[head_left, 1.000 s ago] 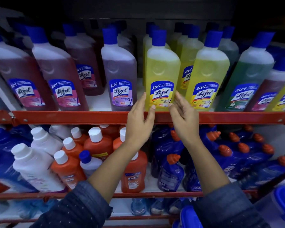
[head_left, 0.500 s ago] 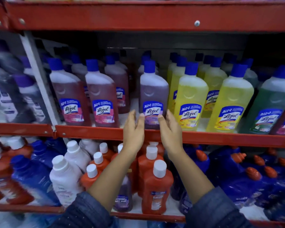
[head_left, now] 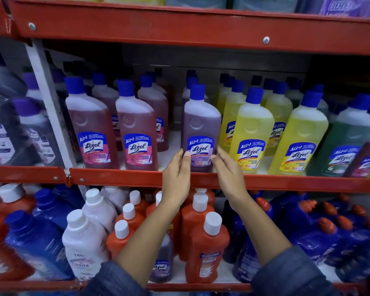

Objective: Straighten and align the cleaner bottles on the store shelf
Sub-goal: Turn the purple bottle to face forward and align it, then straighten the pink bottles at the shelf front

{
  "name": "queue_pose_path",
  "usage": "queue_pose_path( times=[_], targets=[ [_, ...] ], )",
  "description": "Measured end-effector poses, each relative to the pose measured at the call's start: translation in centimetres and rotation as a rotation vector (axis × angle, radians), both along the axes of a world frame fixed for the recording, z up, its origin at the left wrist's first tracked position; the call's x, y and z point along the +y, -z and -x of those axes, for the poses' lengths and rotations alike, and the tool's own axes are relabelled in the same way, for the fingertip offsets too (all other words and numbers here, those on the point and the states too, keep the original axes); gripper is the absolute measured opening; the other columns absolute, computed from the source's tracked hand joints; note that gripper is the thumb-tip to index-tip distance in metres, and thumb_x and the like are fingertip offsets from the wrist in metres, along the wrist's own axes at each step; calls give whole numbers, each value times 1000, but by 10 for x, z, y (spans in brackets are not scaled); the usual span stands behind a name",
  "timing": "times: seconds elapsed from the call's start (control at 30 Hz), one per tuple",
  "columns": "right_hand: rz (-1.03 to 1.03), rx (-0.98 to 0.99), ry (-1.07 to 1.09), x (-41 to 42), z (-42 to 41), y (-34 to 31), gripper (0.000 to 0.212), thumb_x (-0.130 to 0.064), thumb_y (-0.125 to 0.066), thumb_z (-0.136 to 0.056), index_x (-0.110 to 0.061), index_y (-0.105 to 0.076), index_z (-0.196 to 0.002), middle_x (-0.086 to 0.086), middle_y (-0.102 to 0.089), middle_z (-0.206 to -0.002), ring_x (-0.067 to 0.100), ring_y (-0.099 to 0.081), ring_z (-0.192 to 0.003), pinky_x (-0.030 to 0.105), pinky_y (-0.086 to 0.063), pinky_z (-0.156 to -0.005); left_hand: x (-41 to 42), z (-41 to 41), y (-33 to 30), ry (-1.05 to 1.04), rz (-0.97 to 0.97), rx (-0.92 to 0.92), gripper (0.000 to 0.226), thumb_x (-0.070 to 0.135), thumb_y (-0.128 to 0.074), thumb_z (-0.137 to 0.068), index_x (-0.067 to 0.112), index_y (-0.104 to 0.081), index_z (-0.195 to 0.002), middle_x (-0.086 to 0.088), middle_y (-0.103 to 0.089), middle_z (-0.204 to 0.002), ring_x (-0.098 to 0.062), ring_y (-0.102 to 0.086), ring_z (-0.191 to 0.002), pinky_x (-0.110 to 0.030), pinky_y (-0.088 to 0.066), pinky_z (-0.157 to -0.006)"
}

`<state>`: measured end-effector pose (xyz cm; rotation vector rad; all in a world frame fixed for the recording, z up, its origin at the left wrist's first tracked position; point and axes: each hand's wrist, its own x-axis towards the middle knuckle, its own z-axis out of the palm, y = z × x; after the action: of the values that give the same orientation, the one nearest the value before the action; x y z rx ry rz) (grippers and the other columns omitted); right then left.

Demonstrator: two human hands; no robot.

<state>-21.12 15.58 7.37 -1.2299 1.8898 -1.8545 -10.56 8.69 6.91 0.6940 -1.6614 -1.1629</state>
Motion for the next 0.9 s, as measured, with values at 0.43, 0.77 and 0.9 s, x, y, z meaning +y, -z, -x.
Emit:
queue_pose_path(
  times=[0.43, 0.77, 0.9],
  targets=[
    [-45, 71, -54, 0, 3, 2, 36, -17, -46, -98, -23, -53, -132, -2, -67, -120, 7, -63, -109, 23, -52, -91, 2, -6, -1, 22, -6, 6, 41, 38, -43, -97, 15, -52, -129, -1, -62, -120, -11, -58, -109, -7, -48, -77],
    [357, 318, 354, -19, -72, -4, 34, -14, -54, -89, -4, -59, -122, 1, -59, -113, 17, -58, -106, 21, -46, -92, -21, -48, -16, -290, 280, 134, 25, 24, -47, -96, 12, -62, -112, 0, -64, -107, -2, -58, -95, -6, -39, -81],
    [237, 189, 100, -50, -98, -16, 40, -16, -52, -93, -10, -52, -133, -6, -55, -122, -4, -54, -114, 8, -42, -95, -43, -75, -23, -427, 265, 153, 32, 26, -44, -98, 11, -53, -124, -1, -54, -118, -6, -50, -106, -2, -34, -86]
  ],
)
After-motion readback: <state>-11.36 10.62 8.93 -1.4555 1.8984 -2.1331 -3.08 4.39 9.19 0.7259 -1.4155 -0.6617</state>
